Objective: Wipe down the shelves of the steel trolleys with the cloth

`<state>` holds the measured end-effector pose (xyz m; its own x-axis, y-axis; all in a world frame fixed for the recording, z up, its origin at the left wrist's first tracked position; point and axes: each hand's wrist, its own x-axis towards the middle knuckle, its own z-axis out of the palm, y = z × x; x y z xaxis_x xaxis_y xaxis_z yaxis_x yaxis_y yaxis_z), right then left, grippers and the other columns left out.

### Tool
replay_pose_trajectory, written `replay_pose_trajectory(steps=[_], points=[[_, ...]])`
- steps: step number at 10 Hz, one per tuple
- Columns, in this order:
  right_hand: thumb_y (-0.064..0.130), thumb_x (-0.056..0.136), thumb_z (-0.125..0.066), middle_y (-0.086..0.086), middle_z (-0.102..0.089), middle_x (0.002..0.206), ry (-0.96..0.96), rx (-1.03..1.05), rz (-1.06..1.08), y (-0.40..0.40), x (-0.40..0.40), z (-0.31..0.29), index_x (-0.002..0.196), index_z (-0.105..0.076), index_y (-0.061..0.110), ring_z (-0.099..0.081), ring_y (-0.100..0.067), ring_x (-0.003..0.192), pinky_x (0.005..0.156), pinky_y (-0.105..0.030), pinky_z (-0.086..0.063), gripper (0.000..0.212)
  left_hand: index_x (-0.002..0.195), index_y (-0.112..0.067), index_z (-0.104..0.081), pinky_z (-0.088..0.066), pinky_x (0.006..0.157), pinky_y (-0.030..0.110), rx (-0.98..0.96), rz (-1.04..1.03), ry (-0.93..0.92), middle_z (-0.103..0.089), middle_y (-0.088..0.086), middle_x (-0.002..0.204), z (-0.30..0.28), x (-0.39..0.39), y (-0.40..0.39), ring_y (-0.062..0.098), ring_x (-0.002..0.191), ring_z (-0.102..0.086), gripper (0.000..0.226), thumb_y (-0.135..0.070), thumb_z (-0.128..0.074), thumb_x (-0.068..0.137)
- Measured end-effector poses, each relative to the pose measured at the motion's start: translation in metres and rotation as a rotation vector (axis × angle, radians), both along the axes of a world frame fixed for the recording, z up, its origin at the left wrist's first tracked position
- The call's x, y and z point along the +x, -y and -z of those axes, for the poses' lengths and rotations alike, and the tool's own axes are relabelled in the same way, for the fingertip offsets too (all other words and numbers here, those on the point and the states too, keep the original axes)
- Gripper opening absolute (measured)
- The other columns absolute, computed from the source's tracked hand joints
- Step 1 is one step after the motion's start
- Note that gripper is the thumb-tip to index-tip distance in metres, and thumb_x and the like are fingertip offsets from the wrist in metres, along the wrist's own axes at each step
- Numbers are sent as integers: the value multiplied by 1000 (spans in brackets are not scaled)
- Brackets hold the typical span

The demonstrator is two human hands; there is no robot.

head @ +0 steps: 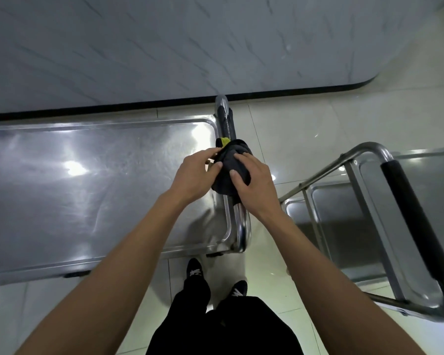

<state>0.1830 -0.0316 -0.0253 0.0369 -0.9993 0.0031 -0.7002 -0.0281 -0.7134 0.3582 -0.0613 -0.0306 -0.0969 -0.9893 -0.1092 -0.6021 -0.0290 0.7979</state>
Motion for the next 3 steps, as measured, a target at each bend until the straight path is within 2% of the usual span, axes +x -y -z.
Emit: replay_pose_trajectory(steps=[2,3], points=[[36,98,-53,2,-57,138,-51,79,-122,-2,-21,-27,138,-54,22,-52,-21,125,105,-43,-44,42,143,-33,-49,-42,92,36,-38,10,374,-60,-7,134,-23,3,-26,19,125,-53,44,-46,-49,100],[38,99,-51,3,-58,138,-106,87,-183,-13,-49,-43,138,-54,24,-53,-19,126,106,-41,-43,41,133,-30,-56,-41,85,35,-100,-43,452,-61,-6,129,-45,-9,-50,22,119,-56,36,-43,-50,100]])
